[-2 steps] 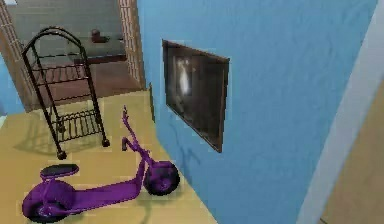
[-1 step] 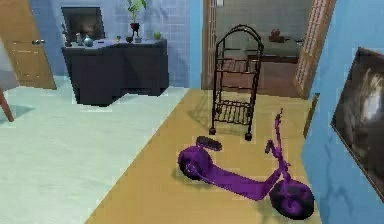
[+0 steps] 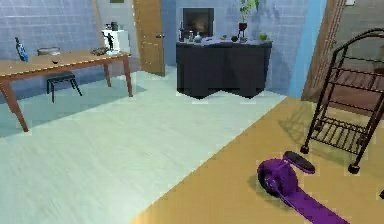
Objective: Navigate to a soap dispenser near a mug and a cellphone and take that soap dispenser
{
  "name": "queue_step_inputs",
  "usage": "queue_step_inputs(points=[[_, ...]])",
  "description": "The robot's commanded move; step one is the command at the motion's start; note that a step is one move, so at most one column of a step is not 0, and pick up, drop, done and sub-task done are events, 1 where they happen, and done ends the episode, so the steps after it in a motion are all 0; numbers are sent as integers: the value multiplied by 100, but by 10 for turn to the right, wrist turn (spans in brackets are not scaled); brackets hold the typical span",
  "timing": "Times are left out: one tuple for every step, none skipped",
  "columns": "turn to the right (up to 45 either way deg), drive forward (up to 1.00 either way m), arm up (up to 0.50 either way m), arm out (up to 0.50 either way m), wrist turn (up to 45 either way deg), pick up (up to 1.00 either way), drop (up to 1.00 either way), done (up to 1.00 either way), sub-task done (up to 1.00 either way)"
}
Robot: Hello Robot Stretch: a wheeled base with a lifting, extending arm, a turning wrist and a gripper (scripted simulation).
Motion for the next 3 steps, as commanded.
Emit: queue_step_inputs(points=[[0,100,0,0,0,0,0,0,0],[0,65,0,0,0,0,0,0,0],[390,0,0,0,0,0,0,0,0]])
